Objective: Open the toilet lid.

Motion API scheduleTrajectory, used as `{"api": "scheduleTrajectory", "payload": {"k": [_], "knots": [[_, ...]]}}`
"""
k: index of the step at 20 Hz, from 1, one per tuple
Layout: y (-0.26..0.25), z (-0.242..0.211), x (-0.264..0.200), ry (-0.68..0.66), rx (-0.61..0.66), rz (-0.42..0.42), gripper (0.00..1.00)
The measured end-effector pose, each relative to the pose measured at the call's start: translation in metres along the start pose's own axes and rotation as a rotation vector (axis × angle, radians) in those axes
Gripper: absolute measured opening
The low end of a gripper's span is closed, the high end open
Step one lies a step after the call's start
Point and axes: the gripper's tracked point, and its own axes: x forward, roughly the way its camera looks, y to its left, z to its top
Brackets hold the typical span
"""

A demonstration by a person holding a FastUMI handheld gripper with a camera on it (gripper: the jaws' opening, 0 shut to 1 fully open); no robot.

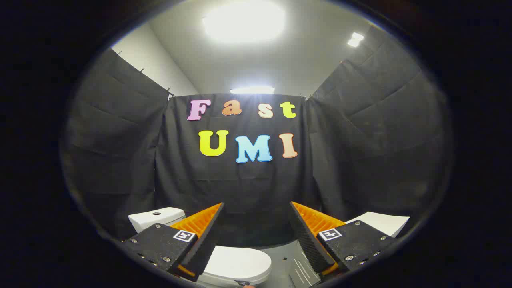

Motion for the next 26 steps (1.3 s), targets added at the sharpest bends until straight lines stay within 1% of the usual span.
{"api": "scheduleTrajectory", "payload": {"k": [6, 11, 18, 23, 26], "knots": [[0.003, -0.012, 0.002, 0.014, -0.041, 0.012, 0.96], [0.001, -0.021, 0.003, 0.026, -0.023, 0.015, 0.96], [-0.014, -0.029, 0.004, 0.020, 0.002, -0.009, 0.96], [-0.012, -0.049, 0.006, 0.038, -0.009, -0.014, 0.96], [-0.007, -0.076, 0.014, 0.073, -0.040, -0.015, 0.96]]}}
